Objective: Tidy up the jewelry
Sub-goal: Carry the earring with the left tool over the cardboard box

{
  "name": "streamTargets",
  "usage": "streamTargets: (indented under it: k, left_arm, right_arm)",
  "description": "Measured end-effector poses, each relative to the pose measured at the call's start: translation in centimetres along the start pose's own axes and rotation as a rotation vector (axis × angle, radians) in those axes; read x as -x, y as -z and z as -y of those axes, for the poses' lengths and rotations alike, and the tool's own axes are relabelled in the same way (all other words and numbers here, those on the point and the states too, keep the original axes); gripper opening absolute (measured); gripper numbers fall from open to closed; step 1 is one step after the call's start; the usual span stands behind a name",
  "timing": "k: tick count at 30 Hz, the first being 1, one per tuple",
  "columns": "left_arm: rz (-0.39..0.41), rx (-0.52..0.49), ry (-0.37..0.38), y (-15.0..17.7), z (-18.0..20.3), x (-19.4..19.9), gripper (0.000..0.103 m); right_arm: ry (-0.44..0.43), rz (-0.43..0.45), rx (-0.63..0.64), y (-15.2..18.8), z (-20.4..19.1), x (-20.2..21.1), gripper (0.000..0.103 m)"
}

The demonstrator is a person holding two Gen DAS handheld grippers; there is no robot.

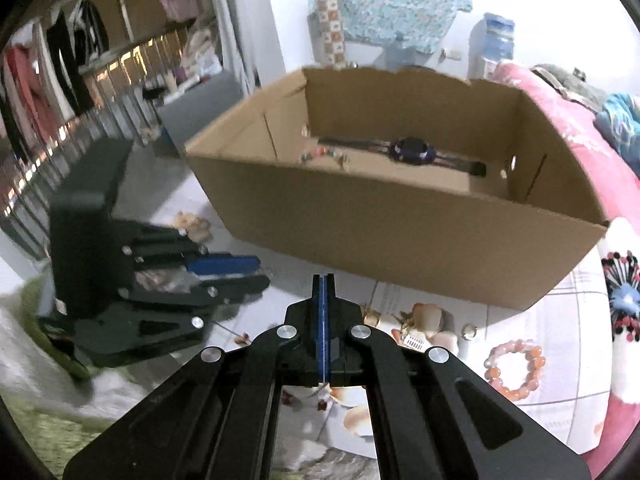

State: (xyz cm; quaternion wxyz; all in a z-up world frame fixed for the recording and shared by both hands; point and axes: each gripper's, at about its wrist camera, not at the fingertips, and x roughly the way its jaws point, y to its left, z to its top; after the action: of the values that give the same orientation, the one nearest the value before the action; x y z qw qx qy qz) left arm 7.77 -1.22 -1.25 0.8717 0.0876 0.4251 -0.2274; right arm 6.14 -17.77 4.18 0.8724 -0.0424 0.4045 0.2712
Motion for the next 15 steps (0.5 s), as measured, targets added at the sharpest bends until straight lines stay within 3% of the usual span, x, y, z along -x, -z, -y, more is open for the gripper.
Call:
streamTargets:
  k: [7,11,15]
  left_arm:
    - [0.102,-0.013,0.058,-1.5,0.5,4.4,0.016]
    - [0.204,-0.043,0.097,-3.4,0.5,8.0,0.016]
    - [0.236,-0.056,0.104,-6.1,-0.3,8.7,0.016]
  right_arm:
    - [-0.053,0.123,-0.044,-2.7,0.2,2.3,0.0]
    - [-0.091,0.202,-0.061,-5.0,1.1,3.6,0.0]
    - [-0.122,0.249,-0.066,-7.2,2.1,3.7,0.0]
